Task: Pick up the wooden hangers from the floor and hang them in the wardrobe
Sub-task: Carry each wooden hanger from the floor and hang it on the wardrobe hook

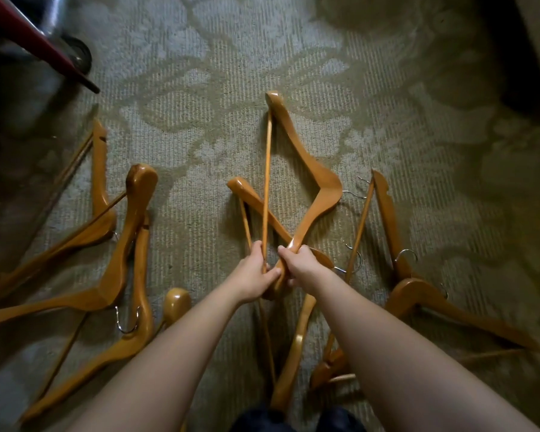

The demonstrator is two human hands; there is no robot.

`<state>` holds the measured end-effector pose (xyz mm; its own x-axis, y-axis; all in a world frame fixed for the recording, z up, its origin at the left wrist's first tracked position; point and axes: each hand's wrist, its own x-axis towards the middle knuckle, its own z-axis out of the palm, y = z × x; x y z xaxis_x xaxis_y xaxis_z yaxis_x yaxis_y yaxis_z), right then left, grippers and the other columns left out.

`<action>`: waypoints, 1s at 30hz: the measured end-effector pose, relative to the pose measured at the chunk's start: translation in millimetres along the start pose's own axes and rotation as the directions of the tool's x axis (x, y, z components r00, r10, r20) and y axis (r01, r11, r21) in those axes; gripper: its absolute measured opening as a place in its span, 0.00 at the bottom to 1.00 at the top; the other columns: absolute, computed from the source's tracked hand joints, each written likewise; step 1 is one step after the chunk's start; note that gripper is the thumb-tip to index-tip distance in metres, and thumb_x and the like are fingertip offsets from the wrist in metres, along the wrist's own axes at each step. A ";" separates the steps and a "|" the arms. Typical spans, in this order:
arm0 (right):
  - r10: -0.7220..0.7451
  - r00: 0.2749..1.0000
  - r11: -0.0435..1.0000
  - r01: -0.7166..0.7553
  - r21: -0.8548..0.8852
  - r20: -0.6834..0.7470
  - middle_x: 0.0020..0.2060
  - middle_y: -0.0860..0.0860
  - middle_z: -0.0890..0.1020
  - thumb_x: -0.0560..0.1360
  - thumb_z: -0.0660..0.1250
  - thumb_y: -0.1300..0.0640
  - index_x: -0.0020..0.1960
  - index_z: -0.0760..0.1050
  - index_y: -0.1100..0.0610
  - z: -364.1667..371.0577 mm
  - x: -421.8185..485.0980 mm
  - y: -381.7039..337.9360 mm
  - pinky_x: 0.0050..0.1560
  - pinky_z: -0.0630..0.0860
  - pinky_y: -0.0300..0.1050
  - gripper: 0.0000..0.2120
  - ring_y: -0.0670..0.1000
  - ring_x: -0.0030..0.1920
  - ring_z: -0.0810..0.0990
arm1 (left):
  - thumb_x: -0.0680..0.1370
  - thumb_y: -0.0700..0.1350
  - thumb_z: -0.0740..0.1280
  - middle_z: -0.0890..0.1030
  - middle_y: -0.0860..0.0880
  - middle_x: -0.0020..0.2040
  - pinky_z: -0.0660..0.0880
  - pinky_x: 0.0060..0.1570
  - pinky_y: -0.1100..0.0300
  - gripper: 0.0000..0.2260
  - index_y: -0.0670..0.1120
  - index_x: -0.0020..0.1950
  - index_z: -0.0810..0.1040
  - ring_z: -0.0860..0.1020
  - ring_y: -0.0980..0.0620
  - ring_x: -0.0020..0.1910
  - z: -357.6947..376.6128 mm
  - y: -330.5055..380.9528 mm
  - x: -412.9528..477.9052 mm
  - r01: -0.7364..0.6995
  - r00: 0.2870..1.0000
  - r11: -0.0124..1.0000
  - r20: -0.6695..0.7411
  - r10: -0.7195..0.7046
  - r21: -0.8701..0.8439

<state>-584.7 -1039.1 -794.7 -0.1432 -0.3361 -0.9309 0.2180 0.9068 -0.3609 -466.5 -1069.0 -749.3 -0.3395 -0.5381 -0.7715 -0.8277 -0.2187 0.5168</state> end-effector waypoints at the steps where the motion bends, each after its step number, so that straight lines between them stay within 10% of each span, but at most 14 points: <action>1: 0.005 1.000 1.000 -0.005 0.024 0.005 0.40 0.53 0.78 0.79 0.60 0.51 0.65 0.64 0.59 0.0 -2.8 2.4 0.41 0.78 0.47 0.19 0.51 0.41 0.80 | 0.78 0.47 0.64 0.78 0.47 0.54 0.76 0.57 0.53 0.32 0.48 0.76 0.48 0.78 0.49 0.54 0.8 1.9 -5.2 0.006 1.000 1.000 -0.005 -0.006 -0.022; 5: 0.034 0.999 0.991 -0.031 0.129 -0.020 0.45 0.55 0.79 0.79 0.59 0.52 0.62 0.66 0.59 0.3 -27.6 10.4 0.55 0.78 0.54 0.14 0.54 0.46 0.82 | 0.78 0.48 0.64 0.78 0.46 0.57 0.77 0.58 0.51 0.32 0.50 0.76 0.49 0.78 0.49 0.56 4.1 11.9 -34.2 0.029 1.000 0.997 0.001 -0.029 -0.071; 11: 0.069 0.996 0.994 -0.063 0.084 -0.065 0.44 0.56 0.75 0.80 0.56 0.52 0.62 0.67 0.61 -6.6 -97.0 8.2 0.54 0.77 0.53 0.15 0.54 0.44 0.77 | 0.78 0.52 0.63 0.77 0.51 0.50 0.74 0.53 0.58 0.27 0.49 0.75 0.57 0.77 0.53 0.51 -12.3 24.4 -95.7 -0.001 0.999 1.000 0.049 0.001 -0.015; 30: -0.147 0.986 0.925 0.165 -0.341 0.079 0.48 0.56 0.77 0.79 0.59 0.55 0.66 0.65 0.59 -54.1 -442.3 -99.6 0.54 0.78 0.52 0.17 0.53 0.46 0.78 | 0.78 0.51 0.62 0.59 0.47 0.75 0.59 0.71 0.49 0.30 0.48 0.76 0.52 0.59 0.46 0.74 -181.0 149.1 -342.0 -0.041 0.949 0.938 -0.280 0.144 0.343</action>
<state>-595.3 -967.0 -343.9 -0.0965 -0.4845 -0.8694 -0.1514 0.8705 -0.4683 -393.0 -1064.9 -341.3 -0.3162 -0.7704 -0.5536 -0.9161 0.0963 0.3892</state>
